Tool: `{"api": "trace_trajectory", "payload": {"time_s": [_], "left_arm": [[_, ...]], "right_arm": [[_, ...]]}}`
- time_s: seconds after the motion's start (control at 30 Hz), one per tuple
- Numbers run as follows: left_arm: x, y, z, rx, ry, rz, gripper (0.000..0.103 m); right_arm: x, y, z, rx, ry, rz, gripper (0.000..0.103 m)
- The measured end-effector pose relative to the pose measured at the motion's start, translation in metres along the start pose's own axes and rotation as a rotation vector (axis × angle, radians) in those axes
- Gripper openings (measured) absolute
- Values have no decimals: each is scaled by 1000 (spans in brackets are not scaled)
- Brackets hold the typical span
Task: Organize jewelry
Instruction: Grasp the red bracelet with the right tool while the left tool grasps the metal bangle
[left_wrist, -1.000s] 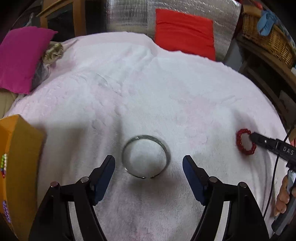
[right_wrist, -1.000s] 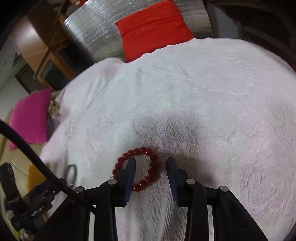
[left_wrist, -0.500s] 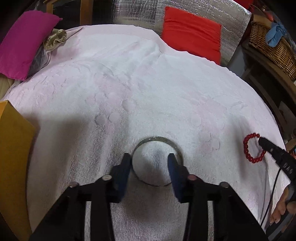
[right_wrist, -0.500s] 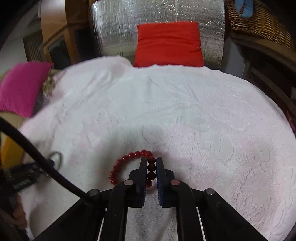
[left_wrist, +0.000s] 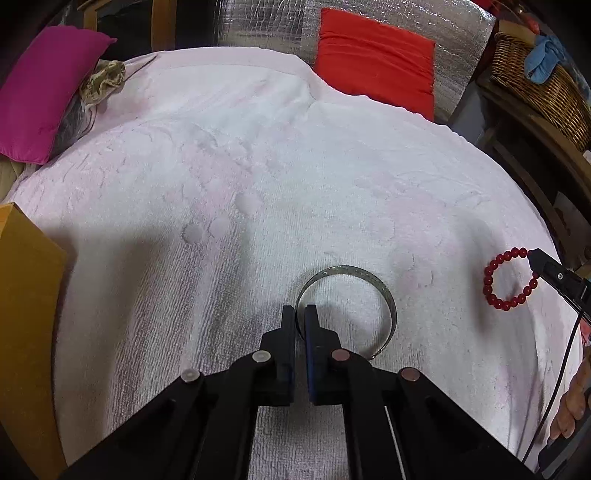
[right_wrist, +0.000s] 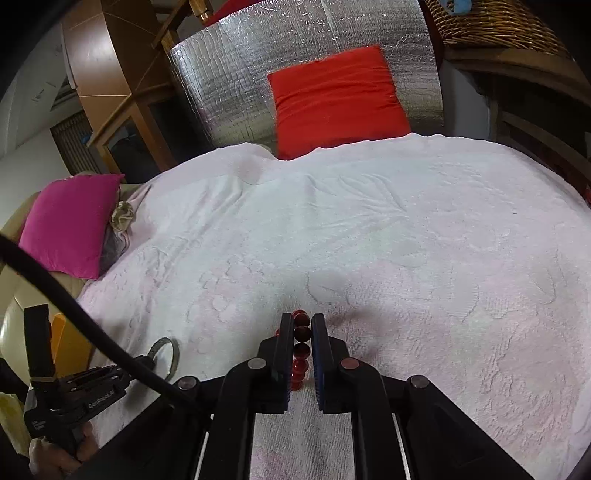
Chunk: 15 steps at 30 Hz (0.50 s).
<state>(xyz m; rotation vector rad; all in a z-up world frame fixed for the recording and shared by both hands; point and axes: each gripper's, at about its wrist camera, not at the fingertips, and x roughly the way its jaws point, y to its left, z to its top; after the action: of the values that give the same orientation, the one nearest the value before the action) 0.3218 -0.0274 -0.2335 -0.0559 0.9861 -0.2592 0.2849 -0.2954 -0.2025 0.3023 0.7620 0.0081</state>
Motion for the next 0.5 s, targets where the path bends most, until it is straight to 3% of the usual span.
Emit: {"api": "trace_trajectory", "payload": {"time_s": [0.13,0.17,0.2,0.27,0.37,0.5], "left_arm": [[-3,-5,2,19,-7,10,5],[-4,-8,3,20,-9,-9,16],[-5,-10,4,14,-7,-28,42],[-9,-14,4,0,-32,-23,75],[-9,-26,5,27,-57,-38,75],[16,-32,2,33,20,4,75]], "right_arm": [[-1,-3,-1,11,4,6,10],[-1,-4,-1,15,6,6,10],[-1,-5,-1,18,7,7,10],[-1,-5,-1,19,8,7,10],[0,-6,-1,21,12,10,10],[1,-8,-1,26,17,14,10]]}}
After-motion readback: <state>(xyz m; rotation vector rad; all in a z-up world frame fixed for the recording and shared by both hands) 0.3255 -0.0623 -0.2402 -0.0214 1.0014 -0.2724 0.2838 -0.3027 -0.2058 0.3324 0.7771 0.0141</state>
